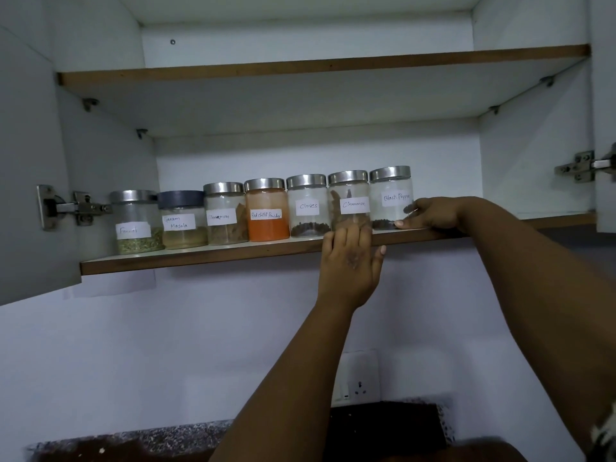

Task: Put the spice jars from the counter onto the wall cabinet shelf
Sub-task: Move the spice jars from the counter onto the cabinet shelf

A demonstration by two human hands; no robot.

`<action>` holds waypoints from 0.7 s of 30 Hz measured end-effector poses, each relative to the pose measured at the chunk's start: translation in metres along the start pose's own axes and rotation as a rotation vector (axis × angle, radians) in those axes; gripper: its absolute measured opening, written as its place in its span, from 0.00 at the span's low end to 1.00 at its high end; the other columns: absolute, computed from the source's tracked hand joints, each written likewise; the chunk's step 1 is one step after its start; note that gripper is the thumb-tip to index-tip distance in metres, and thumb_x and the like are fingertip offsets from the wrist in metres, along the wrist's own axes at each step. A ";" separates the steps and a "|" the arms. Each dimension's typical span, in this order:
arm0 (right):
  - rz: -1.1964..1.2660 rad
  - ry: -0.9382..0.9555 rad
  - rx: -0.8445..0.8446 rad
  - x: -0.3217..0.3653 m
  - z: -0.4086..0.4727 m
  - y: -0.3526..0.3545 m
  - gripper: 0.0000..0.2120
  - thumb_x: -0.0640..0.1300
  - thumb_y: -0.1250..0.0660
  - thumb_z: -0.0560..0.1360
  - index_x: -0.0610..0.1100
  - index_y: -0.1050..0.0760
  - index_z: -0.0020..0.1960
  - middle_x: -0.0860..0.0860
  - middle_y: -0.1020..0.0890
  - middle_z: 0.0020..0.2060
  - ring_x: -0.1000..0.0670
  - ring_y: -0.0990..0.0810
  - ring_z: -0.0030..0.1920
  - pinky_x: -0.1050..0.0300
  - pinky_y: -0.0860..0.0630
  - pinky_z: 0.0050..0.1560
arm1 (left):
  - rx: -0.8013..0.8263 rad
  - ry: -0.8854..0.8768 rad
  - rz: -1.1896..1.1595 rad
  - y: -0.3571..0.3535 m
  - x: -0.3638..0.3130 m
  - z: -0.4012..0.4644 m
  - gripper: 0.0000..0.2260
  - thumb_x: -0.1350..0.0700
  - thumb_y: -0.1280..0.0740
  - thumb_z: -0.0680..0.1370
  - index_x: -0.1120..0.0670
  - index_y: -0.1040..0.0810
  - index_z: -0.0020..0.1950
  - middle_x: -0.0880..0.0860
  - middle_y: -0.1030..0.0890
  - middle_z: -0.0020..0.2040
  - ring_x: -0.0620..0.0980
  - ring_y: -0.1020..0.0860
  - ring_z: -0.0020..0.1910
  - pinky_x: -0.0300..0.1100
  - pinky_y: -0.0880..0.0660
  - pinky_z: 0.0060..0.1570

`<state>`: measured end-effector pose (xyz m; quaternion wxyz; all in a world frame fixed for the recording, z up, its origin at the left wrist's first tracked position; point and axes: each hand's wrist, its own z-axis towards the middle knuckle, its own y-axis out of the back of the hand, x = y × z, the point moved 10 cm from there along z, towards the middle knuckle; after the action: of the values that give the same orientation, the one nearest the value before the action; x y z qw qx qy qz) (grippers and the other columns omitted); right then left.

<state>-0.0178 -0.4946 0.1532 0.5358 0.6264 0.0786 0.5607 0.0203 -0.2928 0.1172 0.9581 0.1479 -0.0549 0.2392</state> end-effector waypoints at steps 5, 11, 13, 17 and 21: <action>0.044 -0.015 -0.011 0.002 -0.007 -0.001 0.62 0.66 0.22 0.51 0.51 0.48 0.78 0.47 0.31 0.71 0.44 0.32 0.70 0.46 0.37 0.71 | -0.010 -0.011 0.029 -0.001 -0.001 -0.001 0.18 0.46 0.43 0.80 0.55 0.26 0.63 0.55 0.25 0.60 0.54 0.28 0.56 0.47 0.36 0.60; 0.107 0.047 -0.116 0.003 -0.011 0.006 0.62 0.57 0.20 0.60 0.52 0.59 0.79 0.46 0.25 0.67 0.43 0.29 0.68 0.48 0.34 0.68 | -0.036 -0.035 0.039 -0.001 -0.003 -0.002 0.16 0.52 0.36 0.76 0.57 0.25 0.62 0.56 0.24 0.58 0.56 0.26 0.55 0.50 0.32 0.58; 0.110 0.092 -0.177 0.005 -0.016 0.012 0.56 0.51 0.22 0.66 0.53 0.60 0.79 0.44 0.26 0.68 0.41 0.28 0.67 0.48 0.32 0.66 | -0.004 -0.010 0.050 -0.003 -0.002 0.000 0.18 0.51 0.35 0.75 0.57 0.26 0.62 0.57 0.24 0.58 0.56 0.26 0.55 0.51 0.31 0.59; 0.035 0.103 -0.295 0.001 -0.035 0.011 0.51 0.58 0.27 0.70 0.54 0.61 0.78 0.45 0.22 0.62 0.42 0.25 0.63 0.47 0.30 0.64 | 0.151 -0.038 0.076 -0.009 -0.005 -0.003 0.29 0.43 0.33 0.72 0.58 0.29 0.67 0.59 0.27 0.63 0.58 0.28 0.60 0.53 0.34 0.63; -0.286 0.121 -0.554 -0.002 -0.068 -0.005 0.31 0.58 0.46 0.80 0.49 0.51 0.79 0.43 0.24 0.65 0.38 0.30 0.67 0.44 0.39 0.69 | 0.165 -0.018 -0.105 0.004 0.001 -0.012 0.33 0.43 0.32 0.71 0.59 0.32 0.71 0.60 0.29 0.68 0.61 0.31 0.67 0.56 0.38 0.68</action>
<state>-0.0692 -0.4545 0.1344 0.7537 0.4049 0.0417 0.5159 0.0193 -0.2850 0.1066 0.9533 0.2312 -0.0359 0.1910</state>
